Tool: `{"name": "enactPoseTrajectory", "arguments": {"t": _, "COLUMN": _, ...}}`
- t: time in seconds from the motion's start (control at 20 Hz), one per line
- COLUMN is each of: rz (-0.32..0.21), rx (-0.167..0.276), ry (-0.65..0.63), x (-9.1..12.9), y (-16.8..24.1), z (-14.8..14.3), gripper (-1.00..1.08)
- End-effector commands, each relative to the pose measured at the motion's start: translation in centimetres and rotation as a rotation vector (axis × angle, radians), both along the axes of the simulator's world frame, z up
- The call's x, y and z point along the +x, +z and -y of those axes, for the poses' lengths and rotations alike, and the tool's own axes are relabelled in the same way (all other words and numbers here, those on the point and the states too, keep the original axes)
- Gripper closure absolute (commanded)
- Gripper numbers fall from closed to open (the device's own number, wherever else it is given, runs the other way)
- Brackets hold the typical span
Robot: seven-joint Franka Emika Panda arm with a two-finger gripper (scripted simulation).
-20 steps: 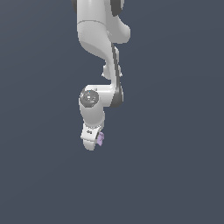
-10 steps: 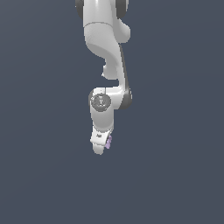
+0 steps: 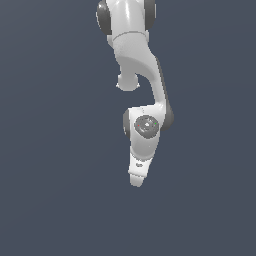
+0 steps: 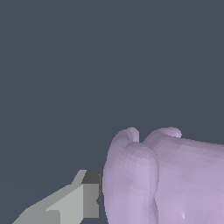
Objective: Pick up the object and move it to a goal position.
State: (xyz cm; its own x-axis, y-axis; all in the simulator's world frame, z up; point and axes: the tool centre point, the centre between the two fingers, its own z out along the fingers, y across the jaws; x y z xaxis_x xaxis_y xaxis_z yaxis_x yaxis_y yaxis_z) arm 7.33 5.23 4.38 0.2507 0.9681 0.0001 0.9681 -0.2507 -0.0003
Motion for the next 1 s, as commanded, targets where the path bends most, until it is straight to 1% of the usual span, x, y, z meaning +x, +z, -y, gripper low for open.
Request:
{"name": "enactPoseTrajectory", "arguments": {"t": 0.0, "rz": 0.0, "rx": 0.0, "ry": -0.001, "x": 1.0, "y": 0.0, "z": -2.3, "gripper": 1.08}}
{"name": "enactPoseTrajectory", "arguments": {"t": 0.2, "rz": 0.0, "rx": 0.0, "ry": -0.001, "x": 2.3, "y": 0.1, "z": -5.2, "gripper": 1.08}}
{"name": "enactPoseTrajectory", "arguments": {"t": 0.4, "rz": 0.0, "rx": 0.0, "ry": -0.001, "x": 3.3, "y": 0.1, "z": -7.2, "gripper": 1.08}}
{"name": "enactPoseTrajectory", "arguments": {"t": 0.65, "rz": 0.0, "rx": 0.0, "ry": 0.0, "x": 4.1, "y": 0.1, "z": -8.7, "gripper": 1.08}}
{"name": "enactPoseTrajectory", "arguments": {"t": 0.95, "rz": 0.0, "rx": 0.0, "ry": 0.0, "x": 4.5, "y": 0.1, "z": -9.4, "gripper": 1.08}}
